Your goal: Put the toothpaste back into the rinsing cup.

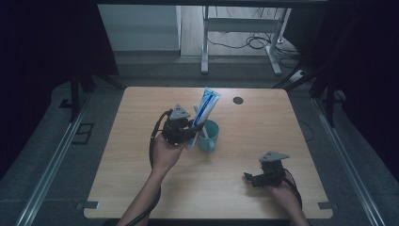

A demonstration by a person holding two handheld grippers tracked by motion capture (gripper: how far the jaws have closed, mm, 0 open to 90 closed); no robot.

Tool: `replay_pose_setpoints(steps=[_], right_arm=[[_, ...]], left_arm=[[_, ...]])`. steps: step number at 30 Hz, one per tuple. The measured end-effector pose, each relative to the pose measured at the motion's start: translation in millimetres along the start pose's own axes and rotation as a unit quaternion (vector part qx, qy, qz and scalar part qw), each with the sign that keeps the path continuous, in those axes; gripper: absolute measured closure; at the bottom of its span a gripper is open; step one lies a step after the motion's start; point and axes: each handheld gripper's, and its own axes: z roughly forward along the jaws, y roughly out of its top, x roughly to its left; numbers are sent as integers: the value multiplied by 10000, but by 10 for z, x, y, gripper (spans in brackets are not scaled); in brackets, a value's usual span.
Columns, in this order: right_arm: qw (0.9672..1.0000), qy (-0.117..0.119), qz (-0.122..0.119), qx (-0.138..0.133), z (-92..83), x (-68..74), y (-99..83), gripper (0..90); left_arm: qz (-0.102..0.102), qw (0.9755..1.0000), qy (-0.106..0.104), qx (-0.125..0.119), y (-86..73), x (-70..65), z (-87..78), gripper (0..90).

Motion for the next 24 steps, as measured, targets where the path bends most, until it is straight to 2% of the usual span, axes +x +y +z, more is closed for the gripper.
replay_pose_setpoints(steps=[24], right_arm=[[10000, -3, -13, -4, 1, -1, 0, 10]], left_arm=[[-37, 9996, 108, -268, 143, 12, 299, 713]])
